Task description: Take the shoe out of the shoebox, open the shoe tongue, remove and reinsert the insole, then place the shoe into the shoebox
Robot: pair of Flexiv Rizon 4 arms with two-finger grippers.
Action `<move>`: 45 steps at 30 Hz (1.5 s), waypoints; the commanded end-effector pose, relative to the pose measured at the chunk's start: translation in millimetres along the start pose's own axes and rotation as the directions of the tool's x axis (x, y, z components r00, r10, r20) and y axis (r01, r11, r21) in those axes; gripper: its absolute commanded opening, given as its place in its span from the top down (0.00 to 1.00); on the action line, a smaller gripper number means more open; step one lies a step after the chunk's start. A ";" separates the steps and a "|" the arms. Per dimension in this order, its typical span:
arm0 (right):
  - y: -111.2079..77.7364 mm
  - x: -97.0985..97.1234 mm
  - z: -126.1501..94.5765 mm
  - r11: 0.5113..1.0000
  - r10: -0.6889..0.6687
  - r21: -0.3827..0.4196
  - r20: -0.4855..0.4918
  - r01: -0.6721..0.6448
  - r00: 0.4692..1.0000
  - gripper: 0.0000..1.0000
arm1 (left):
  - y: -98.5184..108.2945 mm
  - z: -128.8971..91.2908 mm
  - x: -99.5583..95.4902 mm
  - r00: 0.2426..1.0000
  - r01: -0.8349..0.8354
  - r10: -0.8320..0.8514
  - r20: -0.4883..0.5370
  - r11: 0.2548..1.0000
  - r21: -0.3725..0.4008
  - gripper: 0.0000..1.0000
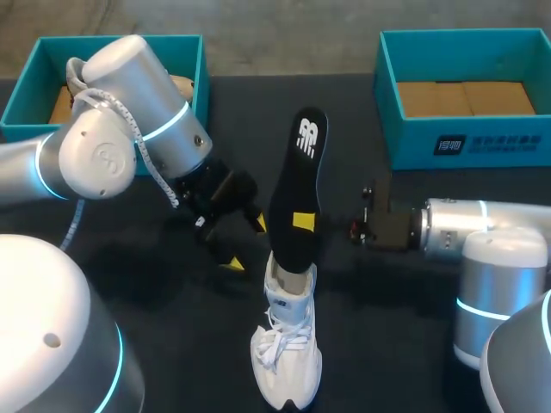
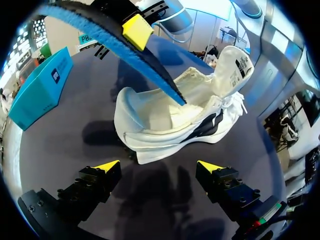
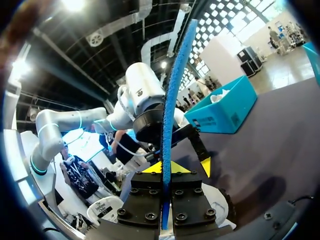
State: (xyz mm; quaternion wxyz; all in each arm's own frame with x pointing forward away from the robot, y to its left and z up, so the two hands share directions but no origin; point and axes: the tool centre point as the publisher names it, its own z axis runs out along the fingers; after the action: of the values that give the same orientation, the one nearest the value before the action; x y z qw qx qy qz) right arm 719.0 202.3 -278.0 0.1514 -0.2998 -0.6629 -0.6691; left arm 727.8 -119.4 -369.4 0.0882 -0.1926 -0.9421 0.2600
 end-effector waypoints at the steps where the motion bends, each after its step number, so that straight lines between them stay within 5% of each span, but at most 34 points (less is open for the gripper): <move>1: -1.7 4.1 6.4 1.000 -0.010 -0.013 -0.001 0.010 1.000 1.00 | 2.1 0.9 1.7 1.000 -0.001 0.001 0.000 1.000 0.011 0.00; 45: -7.2 3.2 21.2 0.995 -0.099 -0.010 0.018 0.099 0.995 1.00 | 5.2 3.7 14.1 0.996 0.056 -0.057 0.074 0.998 0.021 0.00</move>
State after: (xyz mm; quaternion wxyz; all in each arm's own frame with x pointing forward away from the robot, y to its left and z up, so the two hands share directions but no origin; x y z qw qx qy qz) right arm 717.5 224.4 -284.6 0.1123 -0.2719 -0.6735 -0.6781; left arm 716.3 -113.3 -373.2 0.0626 -0.1548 -0.9481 0.2706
